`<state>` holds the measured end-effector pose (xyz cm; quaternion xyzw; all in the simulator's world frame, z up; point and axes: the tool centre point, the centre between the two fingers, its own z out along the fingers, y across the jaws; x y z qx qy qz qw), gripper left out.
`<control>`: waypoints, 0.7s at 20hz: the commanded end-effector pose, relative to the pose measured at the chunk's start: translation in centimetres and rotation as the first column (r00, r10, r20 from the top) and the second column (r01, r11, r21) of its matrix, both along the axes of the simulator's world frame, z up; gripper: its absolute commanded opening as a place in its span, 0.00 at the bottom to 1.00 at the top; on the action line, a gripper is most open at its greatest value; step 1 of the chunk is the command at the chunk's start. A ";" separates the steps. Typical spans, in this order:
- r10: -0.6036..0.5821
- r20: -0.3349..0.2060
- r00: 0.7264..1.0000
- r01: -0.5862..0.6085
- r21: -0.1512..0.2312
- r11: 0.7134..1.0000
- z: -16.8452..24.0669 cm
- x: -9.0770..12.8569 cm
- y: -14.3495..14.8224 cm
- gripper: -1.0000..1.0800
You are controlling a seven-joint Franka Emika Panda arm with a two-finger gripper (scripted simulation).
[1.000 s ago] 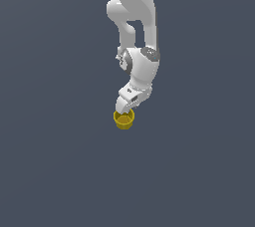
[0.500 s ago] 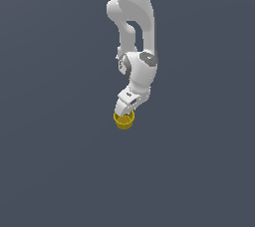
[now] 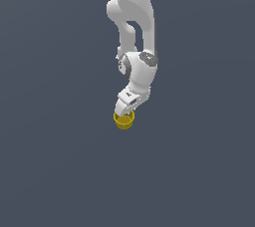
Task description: Pick up the object and move it to a goal position.
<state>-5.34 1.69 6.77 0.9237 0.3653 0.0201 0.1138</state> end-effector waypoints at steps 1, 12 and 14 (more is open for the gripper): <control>0.001 0.001 1.000 -0.001 0.000 1.000 0.2 0.0 0.1 0.00; 0.002 0.000 1.000 -0.002 -0.001 1.000 4.6 -1.2 3.2 0.00; 0.002 0.000 1.000 -0.002 -0.001 1.000 6.1 -1.6 4.2 0.00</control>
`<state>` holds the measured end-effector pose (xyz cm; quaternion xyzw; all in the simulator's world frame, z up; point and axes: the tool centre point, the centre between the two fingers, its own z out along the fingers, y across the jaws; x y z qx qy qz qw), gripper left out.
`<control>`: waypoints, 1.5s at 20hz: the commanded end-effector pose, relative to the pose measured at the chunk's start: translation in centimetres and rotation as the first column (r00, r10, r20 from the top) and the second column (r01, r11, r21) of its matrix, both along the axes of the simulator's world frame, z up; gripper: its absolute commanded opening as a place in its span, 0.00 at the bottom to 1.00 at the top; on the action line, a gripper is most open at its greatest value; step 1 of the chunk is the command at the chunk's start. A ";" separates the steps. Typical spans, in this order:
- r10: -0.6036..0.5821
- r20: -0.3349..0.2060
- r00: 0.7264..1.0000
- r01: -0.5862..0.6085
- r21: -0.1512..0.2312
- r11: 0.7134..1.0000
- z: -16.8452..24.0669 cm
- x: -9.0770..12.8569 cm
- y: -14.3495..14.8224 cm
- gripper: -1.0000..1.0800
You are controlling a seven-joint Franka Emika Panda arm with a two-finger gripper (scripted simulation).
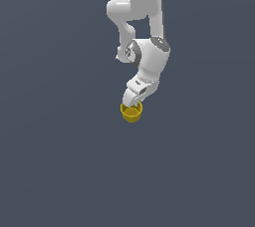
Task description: Pick up the object and move it to a goal position.
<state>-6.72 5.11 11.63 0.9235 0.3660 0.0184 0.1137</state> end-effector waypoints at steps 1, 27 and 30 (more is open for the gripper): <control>0.001 0.003 1.000 -0.001 0.000 1.000 2.0 -0.4 1.3 0.00; 0.002 0.002 1.000 -0.002 0.003 1.000 23.9 -5.2 16.4 0.00; 0.002 0.003 1.000 -0.002 0.002 1.000 24.9 -5.3 17.2 0.00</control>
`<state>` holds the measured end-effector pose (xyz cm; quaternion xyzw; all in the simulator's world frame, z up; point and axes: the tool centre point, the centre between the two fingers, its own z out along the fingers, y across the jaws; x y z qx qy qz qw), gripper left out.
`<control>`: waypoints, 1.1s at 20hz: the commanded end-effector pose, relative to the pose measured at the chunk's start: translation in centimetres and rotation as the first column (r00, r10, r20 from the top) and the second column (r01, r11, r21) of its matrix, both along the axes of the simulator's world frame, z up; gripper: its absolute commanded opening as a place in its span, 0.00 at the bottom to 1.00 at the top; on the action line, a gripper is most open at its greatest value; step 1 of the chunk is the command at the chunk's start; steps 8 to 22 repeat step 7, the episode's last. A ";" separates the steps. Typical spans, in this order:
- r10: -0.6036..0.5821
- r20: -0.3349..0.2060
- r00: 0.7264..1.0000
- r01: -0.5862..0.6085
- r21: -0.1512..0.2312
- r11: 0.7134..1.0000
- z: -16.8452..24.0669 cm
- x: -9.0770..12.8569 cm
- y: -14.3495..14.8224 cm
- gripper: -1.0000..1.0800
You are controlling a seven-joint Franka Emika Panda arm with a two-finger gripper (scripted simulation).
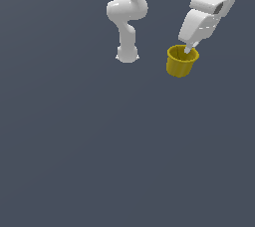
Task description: Pick up the object and move it to a goal position.
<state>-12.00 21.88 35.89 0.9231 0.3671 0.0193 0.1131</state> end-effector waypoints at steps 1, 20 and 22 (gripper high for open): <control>-0.001 0.002 1.000 0.001 0.000 1.000 1.0 -0.1 0.6 0.00; -0.002 0.003 1.000 0.002 0.000 1.000 1.6 0.0 1.0 0.00; -0.002 0.003 1.000 0.002 0.000 1.000 1.6 0.0 1.0 0.00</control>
